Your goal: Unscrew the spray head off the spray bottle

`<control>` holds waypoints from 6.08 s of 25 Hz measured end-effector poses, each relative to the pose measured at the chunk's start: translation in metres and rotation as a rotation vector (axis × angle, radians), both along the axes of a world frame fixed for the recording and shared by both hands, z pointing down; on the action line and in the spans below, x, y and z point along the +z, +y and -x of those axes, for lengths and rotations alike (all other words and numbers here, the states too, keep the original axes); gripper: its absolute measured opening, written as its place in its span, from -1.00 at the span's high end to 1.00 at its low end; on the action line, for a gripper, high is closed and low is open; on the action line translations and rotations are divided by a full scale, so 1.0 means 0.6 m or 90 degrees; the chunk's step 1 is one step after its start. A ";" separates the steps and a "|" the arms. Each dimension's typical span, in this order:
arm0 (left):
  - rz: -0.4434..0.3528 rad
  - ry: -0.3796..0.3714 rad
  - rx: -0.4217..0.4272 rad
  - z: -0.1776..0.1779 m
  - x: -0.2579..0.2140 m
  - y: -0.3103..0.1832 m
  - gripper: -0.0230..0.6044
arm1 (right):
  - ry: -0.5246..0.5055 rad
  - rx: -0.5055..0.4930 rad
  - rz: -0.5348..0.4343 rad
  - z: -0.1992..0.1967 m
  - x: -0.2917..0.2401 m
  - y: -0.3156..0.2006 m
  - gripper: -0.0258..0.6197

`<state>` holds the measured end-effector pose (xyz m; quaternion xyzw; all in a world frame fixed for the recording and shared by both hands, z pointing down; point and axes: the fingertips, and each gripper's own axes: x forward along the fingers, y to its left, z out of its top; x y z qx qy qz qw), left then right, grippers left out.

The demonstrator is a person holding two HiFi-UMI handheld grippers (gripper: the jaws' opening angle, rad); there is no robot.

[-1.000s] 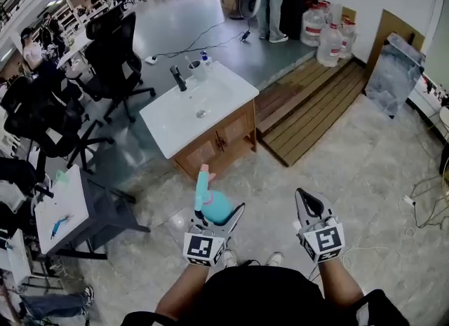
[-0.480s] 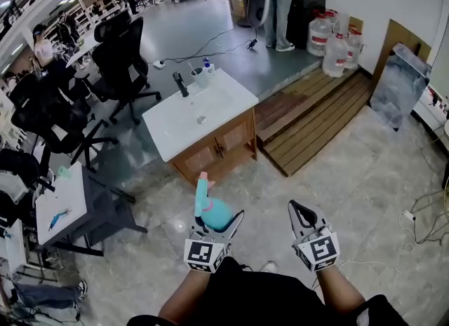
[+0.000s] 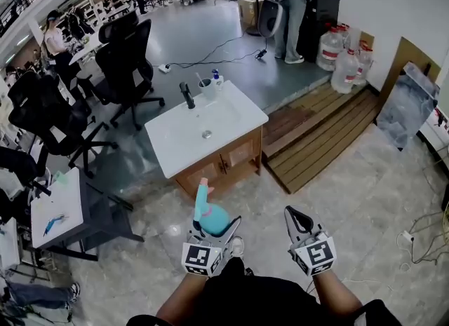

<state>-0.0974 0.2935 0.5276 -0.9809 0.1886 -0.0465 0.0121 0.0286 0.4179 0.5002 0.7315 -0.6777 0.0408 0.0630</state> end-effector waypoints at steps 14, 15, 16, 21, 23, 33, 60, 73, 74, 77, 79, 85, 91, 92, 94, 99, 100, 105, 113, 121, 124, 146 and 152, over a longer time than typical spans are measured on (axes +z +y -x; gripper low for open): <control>-0.022 0.013 -0.005 -0.021 -0.024 -0.297 -0.54 | -0.009 -0.032 -0.016 -0.034 -0.034 -0.329 0.90; -0.022 0.014 -0.005 -0.022 -0.024 -0.311 -0.54 | -0.005 -0.031 -0.019 -0.039 -0.033 -0.346 0.90; -0.021 0.014 -0.005 -0.023 -0.024 -0.324 -0.54 | -0.002 -0.031 -0.021 -0.043 -0.031 -0.361 0.90; -0.012 0.018 -0.017 -0.019 -0.026 -0.386 -0.54 | 0.006 -0.036 -0.018 -0.051 -0.026 -0.421 0.90; -0.007 0.020 -0.022 -0.013 -0.026 -0.402 -0.54 | 0.007 -0.038 -0.016 -0.052 -0.026 -0.439 0.90; -0.016 0.004 -0.034 -0.020 -0.012 -0.460 -0.54 | -0.003 -0.056 -0.005 -0.090 -0.018 -0.516 0.90; 0.011 -0.068 -0.273 -0.167 0.019 -0.666 -0.54 | -0.021 -0.340 0.041 -0.266 0.025 -0.840 0.90; 0.036 -0.079 -0.366 -0.191 0.031 -0.675 -0.54 | -0.042 -0.458 0.045 -0.267 0.046 -0.887 0.90; 0.033 -0.077 -0.371 -0.193 0.029 -0.675 -0.54 | -0.044 -0.464 0.045 -0.266 0.048 -0.889 0.90; 0.030 -0.082 -0.386 -0.185 0.027 -0.673 -0.54 | -0.054 -0.489 0.041 -0.247 0.048 -0.891 0.90; 0.027 -0.084 -0.389 -0.174 0.025 -0.673 -0.54 | -0.065 -0.513 0.030 -0.226 0.039 -0.889 0.90; 0.012 -0.083 -0.389 -0.140 0.017 -0.691 -0.54 | -0.094 -0.564 -0.015 -0.164 -0.019 -0.899 0.90; 0.017 -0.083 -0.389 -0.104 0.021 -0.716 -0.54 | -0.133 -0.640 -0.061 -0.075 -0.085 -0.897 0.84; 0.014 -0.085 -0.384 -0.101 0.021 -0.719 -0.54 | -0.133 -0.661 -0.064 -0.056 -0.091 -0.894 0.76; 0.009 -0.085 -0.376 -0.096 0.021 -0.728 -0.54 | -0.124 -0.699 -0.067 -0.020 -0.099 -0.891 0.57; 0.005 -0.086 -0.363 -0.086 0.024 -0.748 -0.54 | -0.144 -0.752 -0.052 0.045 -0.111 -0.897 0.31; 0.003 -0.087 -0.359 -0.086 0.023 -0.752 -0.54 | -0.149 -0.762 -0.047 0.056 -0.114 -0.899 0.26; 0.002 -0.089 -0.339 -0.091 0.027 -0.761 -0.54 | -0.163 -0.788 -0.025 0.092 -0.117 -0.905 0.20; -0.025 -0.102 -0.301 -0.113 0.021 -0.775 -0.54 | -0.157 -0.773 -0.018 0.114 -0.125 -0.928 0.28; -0.042 -0.103 -0.269 -0.144 0.015 -0.789 -0.54 | -0.149 -0.731 -0.028 0.112 -0.132 -0.953 0.45; -0.038 -0.110 -0.275 -0.148 0.026 -0.792 -0.54 | -0.151 -0.719 -0.031 0.107 -0.132 -0.959 0.46; -0.047 -0.077 -0.002 -0.202 -0.034 -0.739 -0.54 | -0.141 -0.920 -0.139 0.077 -0.186 -0.925 0.51; -0.066 -0.096 0.115 -0.221 -0.033 -0.699 -0.54 | -0.150 -1.079 -0.113 0.065 -0.187 -0.882 0.51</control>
